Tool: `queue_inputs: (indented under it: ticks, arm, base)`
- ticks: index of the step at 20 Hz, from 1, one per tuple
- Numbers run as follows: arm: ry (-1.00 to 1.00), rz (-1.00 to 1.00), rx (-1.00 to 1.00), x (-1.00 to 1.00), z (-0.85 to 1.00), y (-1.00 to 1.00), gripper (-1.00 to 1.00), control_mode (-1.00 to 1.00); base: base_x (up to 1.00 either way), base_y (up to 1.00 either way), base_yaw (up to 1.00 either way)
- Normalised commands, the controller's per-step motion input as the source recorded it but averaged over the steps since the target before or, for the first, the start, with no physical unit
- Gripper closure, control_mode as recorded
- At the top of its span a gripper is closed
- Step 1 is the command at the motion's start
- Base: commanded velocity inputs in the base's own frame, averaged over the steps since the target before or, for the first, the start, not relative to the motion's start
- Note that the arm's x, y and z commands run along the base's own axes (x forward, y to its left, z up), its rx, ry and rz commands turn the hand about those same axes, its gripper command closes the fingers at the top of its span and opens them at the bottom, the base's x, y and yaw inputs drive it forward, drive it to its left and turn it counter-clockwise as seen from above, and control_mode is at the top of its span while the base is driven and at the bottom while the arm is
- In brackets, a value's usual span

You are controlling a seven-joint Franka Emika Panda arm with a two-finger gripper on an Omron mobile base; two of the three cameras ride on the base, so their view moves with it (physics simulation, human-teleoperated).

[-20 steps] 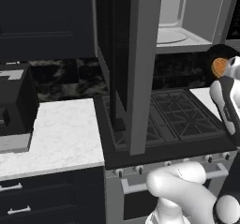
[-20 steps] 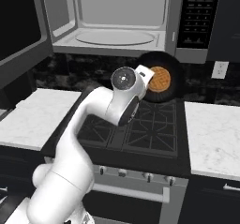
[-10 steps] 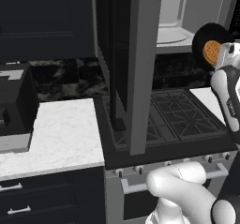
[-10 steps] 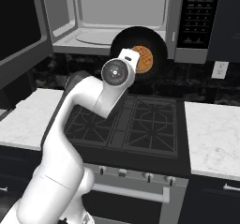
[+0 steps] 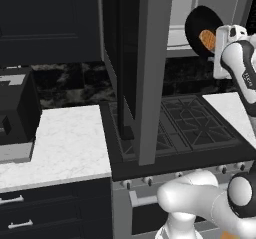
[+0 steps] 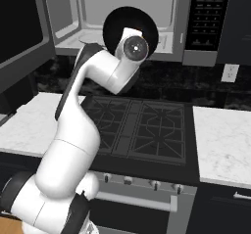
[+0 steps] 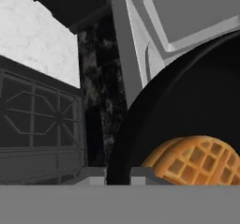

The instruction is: Open the microwave, place the bowl with waffle inside the microwave, then close the microwave door and turn it on.

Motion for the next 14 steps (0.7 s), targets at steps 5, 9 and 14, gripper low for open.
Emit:
queue_inputs:
  ticks: [5,9,14]
  arm:
    - [0.11,0.04,-0.13,0.16,0.42,0.36,1.0,-1.0]
    - [0.11,-0.04,-0.13,0.56,0.09,0.36,1.0,-1.0]
    - [0.01,-0.08,-0.06,0.6,0.02,0.25,1.0,-1.0]
  base:
    - [0.0,0.0,0.0]
    - [0.0,0.0,0.0]
    - [0.0,0.0,0.0]
